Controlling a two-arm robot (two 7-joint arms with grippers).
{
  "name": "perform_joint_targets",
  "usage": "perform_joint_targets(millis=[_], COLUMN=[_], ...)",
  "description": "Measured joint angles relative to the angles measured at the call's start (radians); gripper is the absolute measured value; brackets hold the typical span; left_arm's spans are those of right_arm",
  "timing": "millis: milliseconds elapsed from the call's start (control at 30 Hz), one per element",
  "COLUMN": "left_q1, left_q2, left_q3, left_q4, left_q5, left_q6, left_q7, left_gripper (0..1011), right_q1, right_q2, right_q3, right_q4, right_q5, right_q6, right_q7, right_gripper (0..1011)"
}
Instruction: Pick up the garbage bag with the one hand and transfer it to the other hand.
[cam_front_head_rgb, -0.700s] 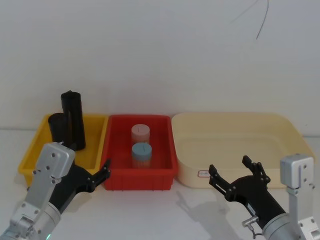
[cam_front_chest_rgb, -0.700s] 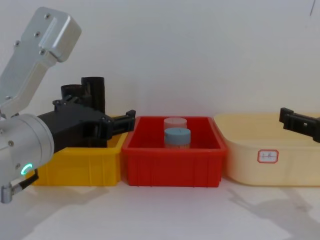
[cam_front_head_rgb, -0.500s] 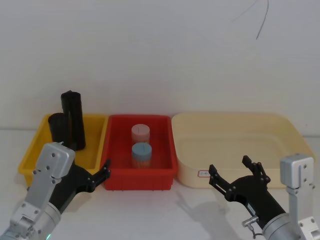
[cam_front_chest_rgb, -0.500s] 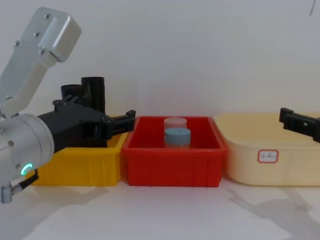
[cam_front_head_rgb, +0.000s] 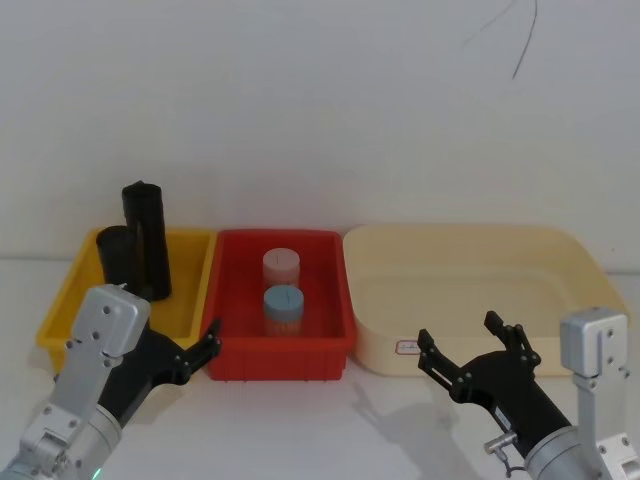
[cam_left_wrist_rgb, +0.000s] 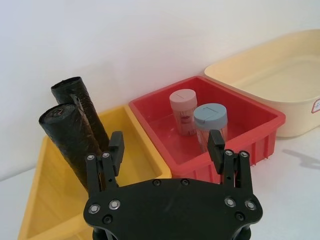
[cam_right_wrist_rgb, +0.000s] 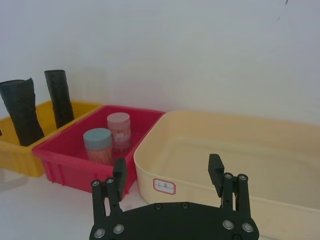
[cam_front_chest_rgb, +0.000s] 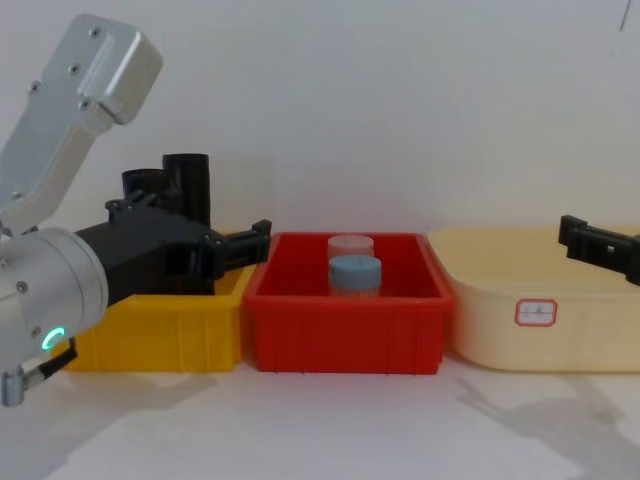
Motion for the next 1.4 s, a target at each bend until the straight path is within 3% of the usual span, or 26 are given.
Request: perform_joint_targets(millis=[400, 933, 1400], left_q1=[-0.003, -0.006, -0.043], left_q2=[0.007, 0.043, 0.022], left_q3=[-0.011, -0.076, -0.133], left_q4=[0.007, 0.043, 0.13], left_q5=[0.002, -0.019, -0.096], left_q6=[-0.009, -0.033, -0.054], left_q7=[-0.009, -0.035, -0.088], left_gripper=[1001, 1002, 1001], right_q1=[0.0, 0.0, 0.0], right_q2=[0.0, 0.0, 0.0], right_q3=[0.0, 0.0, 0.0], right_q4=[0.0, 0.0, 0.0], right_q5=[0.0, 0.0, 0.0], right_q6=[0.0, 0.0, 0.0], right_q7=[0.0, 0.0, 0.0], right_gripper=[1000, 1000, 1000])
